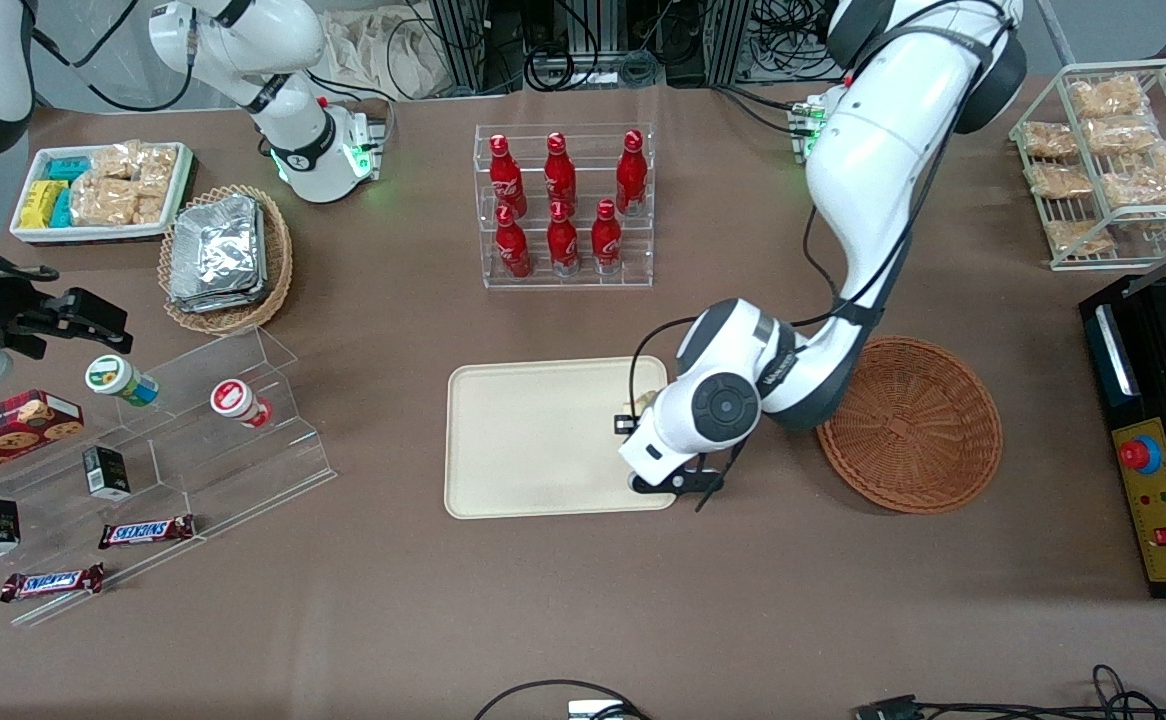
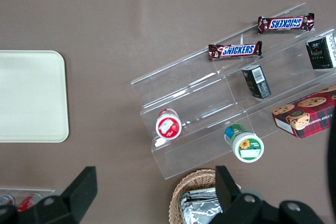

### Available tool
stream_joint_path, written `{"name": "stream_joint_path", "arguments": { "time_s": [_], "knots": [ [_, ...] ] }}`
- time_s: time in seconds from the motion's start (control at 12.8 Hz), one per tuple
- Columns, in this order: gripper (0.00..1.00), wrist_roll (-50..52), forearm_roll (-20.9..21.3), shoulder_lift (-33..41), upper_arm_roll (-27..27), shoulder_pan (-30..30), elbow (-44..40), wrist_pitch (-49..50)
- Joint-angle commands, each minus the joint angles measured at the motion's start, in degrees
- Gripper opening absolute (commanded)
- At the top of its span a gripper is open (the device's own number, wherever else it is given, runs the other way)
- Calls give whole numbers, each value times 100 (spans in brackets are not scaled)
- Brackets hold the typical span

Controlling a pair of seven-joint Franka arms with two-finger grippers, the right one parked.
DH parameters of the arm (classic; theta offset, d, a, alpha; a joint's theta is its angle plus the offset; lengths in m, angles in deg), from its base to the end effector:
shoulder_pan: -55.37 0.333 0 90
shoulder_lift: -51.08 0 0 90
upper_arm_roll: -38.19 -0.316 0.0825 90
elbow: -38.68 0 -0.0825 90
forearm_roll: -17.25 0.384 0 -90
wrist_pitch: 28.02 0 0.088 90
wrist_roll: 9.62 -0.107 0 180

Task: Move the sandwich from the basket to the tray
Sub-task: 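Lower the held sandwich onto the tray near its edge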

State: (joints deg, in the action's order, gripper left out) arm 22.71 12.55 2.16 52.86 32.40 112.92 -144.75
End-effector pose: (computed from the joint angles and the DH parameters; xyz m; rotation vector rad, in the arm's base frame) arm 0.6067 -0.4179 0.2363 2.9542 0.0359 -0.3352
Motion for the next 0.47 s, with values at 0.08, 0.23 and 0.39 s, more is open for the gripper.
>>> {"name": "stream_joint_path", "arguments": {
  "time_s": [0.08, 0.23, 0.39],
  "knots": [
    [0, 28, 136, -214, -43, -68, -199, 88],
    [0, -296, 267, -170, -52, -59, -191, 350],
    [0, -455, 295, -170, -52, -51, -217, 712]
  ]
}}
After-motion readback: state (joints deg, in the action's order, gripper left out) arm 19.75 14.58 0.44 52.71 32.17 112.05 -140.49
